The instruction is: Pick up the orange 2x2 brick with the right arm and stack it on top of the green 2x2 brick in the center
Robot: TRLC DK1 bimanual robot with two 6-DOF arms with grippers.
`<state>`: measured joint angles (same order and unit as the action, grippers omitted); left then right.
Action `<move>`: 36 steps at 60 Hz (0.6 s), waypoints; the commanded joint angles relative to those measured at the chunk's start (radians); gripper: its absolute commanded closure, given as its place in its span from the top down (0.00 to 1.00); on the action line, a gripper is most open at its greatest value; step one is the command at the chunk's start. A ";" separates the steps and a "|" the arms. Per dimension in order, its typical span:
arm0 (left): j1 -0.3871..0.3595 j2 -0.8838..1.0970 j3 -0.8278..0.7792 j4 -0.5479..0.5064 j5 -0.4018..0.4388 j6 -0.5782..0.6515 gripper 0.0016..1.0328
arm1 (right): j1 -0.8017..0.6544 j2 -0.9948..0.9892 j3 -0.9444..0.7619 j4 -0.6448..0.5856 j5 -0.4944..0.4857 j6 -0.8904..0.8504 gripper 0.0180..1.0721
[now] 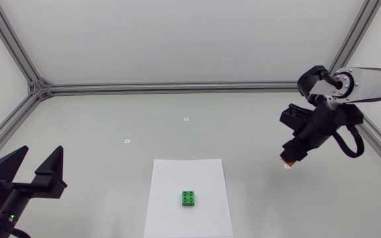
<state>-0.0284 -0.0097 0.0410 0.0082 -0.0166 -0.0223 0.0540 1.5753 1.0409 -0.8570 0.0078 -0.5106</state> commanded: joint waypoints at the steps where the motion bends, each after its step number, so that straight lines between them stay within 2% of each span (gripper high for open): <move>1: -0.001 -0.004 -0.041 -0.011 0.003 0.005 0.96 | 0.061 -0.046 0.016 -0.045 0.009 -0.034 0.28; 18: -0.001 -0.004 -0.041 -0.011 0.003 0.005 0.96 | 0.316 -0.133 -0.012 -0.080 0.024 -0.031 0.26; 23: -0.001 -0.004 -0.041 -0.011 0.003 0.005 0.96 | 0.392 -0.133 -0.008 -0.079 0.024 -0.019 0.25; 27: -0.001 -0.004 -0.041 -0.011 0.003 0.005 0.96 | 0.435 -0.115 0.010 -0.077 0.018 -0.006 0.21; 36: -0.001 -0.003 -0.041 -0.011 0.003 0.005 0.96 | 0.547 -0.080 0.042 -0.062 0.015 0.017 0.21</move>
<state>-0.0284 -0.0097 0.0410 0.0082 -0.0166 -0.0227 0.5522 1.4662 1.0546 -0.9169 0.0265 -0.5167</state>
